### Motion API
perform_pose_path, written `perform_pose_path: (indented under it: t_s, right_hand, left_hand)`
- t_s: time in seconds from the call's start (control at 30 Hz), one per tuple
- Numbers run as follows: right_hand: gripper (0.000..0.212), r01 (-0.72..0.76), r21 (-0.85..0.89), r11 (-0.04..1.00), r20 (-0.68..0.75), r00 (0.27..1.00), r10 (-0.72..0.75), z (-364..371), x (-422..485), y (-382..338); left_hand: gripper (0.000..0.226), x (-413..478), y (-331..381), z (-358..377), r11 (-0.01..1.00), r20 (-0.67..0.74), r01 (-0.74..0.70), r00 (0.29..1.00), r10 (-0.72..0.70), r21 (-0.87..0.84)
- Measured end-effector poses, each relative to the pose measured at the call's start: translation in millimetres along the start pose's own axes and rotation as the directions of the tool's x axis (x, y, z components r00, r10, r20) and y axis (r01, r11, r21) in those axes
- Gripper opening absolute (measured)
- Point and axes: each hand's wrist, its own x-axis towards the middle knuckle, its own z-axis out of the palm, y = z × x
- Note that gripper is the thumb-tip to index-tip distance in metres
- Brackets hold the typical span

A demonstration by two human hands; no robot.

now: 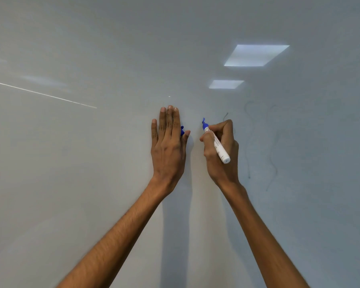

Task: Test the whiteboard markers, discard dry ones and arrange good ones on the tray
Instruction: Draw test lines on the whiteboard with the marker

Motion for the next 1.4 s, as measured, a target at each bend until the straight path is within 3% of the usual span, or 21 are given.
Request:
perform_pose_path:
  t_s: [0.47,0.6,0.8,1.27,1.4]
  right_hand:
    - [0.011,-0.264,0.114,0.958,-0.021,0.963,0.268,-28.9,-89.6,27.8]
    - [0.013,-0.179,0.176,0.968,-0.108,0.974,0.199,-31.3,-40.2,8.0]
    - [0.010,-0.112,0.114,0.987,-0.039,0.992,0.117,-20.5,12.4,-4.9]
    - [0.016,-0.378,0.152,0.913,0.026,0.925,0.379,-51.3,-78.5,23.4]
    - [0.015,-0.333,0.171,0.927,0.012,0.942,0.336,-53.0,-67.8,13.7]
  left_hand:
    - [0.053,-22.4,2.9,-10.7,0.999,0.068,-0.031,0.997,0.033,-0.030]
    - [0.053,-28.2,5.9,-10.6,0.999,0.090,-0.019,0.996,0.023,-0.045]
    - [0.055,-32.8,4.8,-9.4,0.998,0.109,-0.031,0.993,0.036,-0.049]
    - [0.054,-37.8,0.7,-12.5,0.997,0.134,-0.061,0.989,0.065,-0.038]
    - [0.054,-38.7,2.4,-13.3,0.998,0.142,-0.052,0.988,0.057,-0.042]
